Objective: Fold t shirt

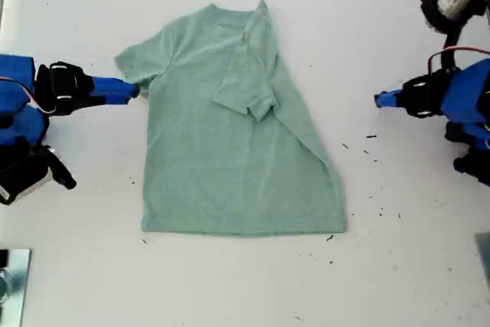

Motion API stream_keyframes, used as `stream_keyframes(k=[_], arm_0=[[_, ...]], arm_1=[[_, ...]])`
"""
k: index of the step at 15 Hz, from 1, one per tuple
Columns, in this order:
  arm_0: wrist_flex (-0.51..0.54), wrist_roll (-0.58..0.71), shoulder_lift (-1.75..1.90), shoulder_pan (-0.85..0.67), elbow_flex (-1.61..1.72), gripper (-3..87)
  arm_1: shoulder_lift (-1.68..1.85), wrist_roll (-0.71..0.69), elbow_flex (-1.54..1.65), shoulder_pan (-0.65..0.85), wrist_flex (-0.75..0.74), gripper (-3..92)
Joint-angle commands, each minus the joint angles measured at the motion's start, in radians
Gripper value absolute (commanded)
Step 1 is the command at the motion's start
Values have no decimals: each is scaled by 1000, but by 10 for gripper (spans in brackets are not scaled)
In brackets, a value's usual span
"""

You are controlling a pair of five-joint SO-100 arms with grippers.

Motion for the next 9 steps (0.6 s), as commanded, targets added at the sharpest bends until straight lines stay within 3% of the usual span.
stream_keyframes(k=[1,4,5,7,9], arm_0=[[3,20,6,80,6,25],[3,18,6,63,6,40],[-3,14,6,74,5,-1],[-77,8,6,92,-40,-2],[-74,-35,-161,78,-193,-2]], arm_1=[[12,505,64,-60,-8,25],[12,509,66,-60,-12,25],[12,508,67,-60,-12,25],[12,508,67,-60,-12,25],[12,514,67,-61,-12,25]])
